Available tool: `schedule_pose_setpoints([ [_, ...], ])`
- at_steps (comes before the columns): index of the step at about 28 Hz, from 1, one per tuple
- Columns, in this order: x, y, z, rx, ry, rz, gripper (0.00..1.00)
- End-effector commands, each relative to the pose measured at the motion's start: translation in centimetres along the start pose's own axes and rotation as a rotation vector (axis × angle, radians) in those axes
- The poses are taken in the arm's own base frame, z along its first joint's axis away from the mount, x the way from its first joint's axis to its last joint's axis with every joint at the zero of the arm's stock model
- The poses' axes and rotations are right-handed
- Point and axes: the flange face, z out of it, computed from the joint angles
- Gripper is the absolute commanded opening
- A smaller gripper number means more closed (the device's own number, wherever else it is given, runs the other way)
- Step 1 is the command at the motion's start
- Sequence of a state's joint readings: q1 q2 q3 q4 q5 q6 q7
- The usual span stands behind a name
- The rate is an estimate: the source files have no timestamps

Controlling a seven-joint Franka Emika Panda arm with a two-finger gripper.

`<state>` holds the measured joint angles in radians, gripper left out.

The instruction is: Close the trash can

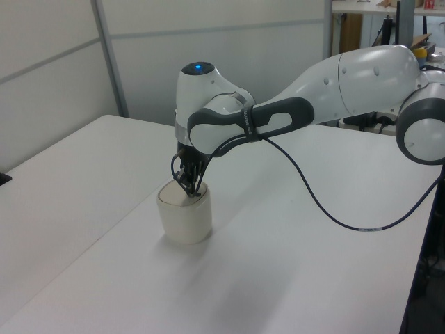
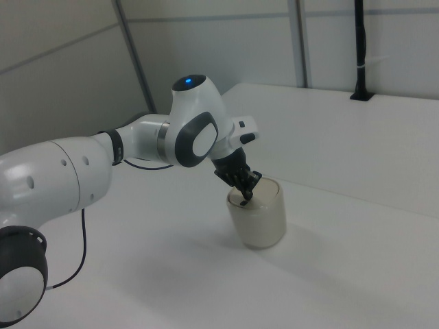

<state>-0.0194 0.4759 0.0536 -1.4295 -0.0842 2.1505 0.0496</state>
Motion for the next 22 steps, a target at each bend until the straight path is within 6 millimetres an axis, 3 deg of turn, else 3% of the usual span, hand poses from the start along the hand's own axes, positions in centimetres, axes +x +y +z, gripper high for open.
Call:
schedule_pose_setpoints([
  [1, 0.1, 0.9, -2.3, 0.000, 0.009, 0.011, 0.00],
  [6, -0.2, 1.4, -4.7, -0.007, -0.022, 0.019, 0.00],
  [9, -0.8, 2.1, -6.3, -0.009, -0.052, 0.027, 0.14],
  [10, -1.0, 2.4, -6.6, -0.010, -0.063, 0.031, 0.21],
  [13, -1.6, 2.5, -7.3, -0.007, -0.094, 0.035, 0.59],
  [14, -1.9, 2.6, -7.6, -0.008, -0.115, 0.036, 0.93],
  [15, -2.1, 2.6, -7.8, -0.010, -0.124, 0.034, 1.00],
  [22, -3.2, 2.7, -9.7, -0.017, -0.177, 0.022, 1.00],
])
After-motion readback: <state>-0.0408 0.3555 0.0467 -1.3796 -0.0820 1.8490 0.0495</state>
